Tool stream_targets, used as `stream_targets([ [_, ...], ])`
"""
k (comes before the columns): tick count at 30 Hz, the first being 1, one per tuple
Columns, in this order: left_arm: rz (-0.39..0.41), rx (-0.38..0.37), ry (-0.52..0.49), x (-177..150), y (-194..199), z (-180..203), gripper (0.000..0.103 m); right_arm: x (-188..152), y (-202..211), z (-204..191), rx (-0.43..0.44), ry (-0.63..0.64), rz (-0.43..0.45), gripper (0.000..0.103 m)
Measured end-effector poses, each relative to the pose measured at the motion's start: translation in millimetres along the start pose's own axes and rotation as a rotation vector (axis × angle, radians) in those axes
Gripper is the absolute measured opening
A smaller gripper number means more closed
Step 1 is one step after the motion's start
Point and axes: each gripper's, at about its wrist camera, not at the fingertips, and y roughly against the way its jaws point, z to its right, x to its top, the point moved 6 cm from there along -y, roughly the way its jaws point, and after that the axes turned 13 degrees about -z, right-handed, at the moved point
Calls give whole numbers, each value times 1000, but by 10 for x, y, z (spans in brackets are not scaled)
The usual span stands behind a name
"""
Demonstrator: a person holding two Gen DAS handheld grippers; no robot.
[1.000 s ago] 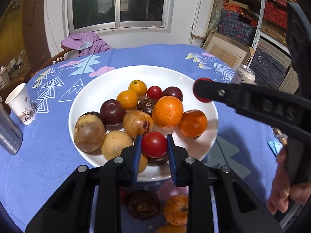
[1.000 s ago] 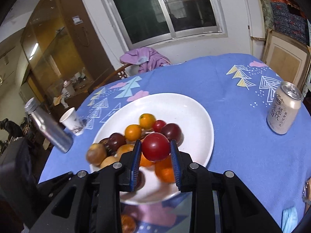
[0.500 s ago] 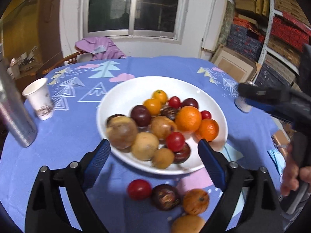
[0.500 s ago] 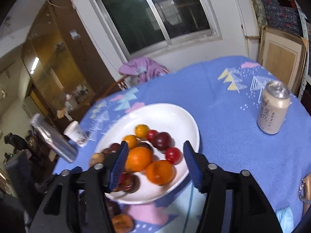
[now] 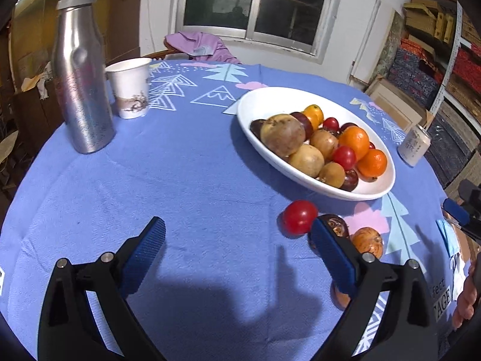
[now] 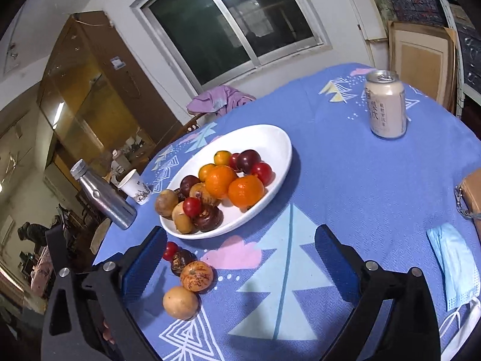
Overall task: Organize fruits
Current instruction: 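Move both open tools back to the remaining fruits on the cloth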
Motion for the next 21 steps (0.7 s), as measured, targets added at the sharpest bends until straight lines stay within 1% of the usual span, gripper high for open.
stream_targets([
  [4, -50, -65, 5, 78, -146, 127, 96, -37, -42, -16, -3, -1, -22, 100],
  [6, -70, -63, 1, 94, -213, 158, 96, -46, -40, -26, 0, 1, -26, 100],
  [9, -87, -7, -9, 113, -311, 153, 96, -40, -49, -50, -1, 5, -28, 100],
  [10, -88, 1, -9, 121, -337, 142, 99, -42, -52, -53, -1, 6, -30, 100],
  [11, -87, 6, -8, 126, -344, 126, 99, -47, -58, -56, -1, 8, -32, 100],
  [12, -85, 11, -5, 131, -334, 105, 99, -47, -65, -56, -3, 8, -34, 100],
  [15, -70, 75, 25, 121, -223, -53, 99, -48, -62, -39, -2, 4, -35, 100],
  [16, -71, 81, 38, 104, -191, -119, 99, -48, -58, -30, 1, 0, -34, 100],
  [18, -72, 57, 76, 67, -128, -234, 99, -44, -50, -23, 5, -4, -34, 100],
  [21, -67, -23, 132, 81, -79, -322, 99, -45, -45, -42, 9, 2, -32, 100],
])
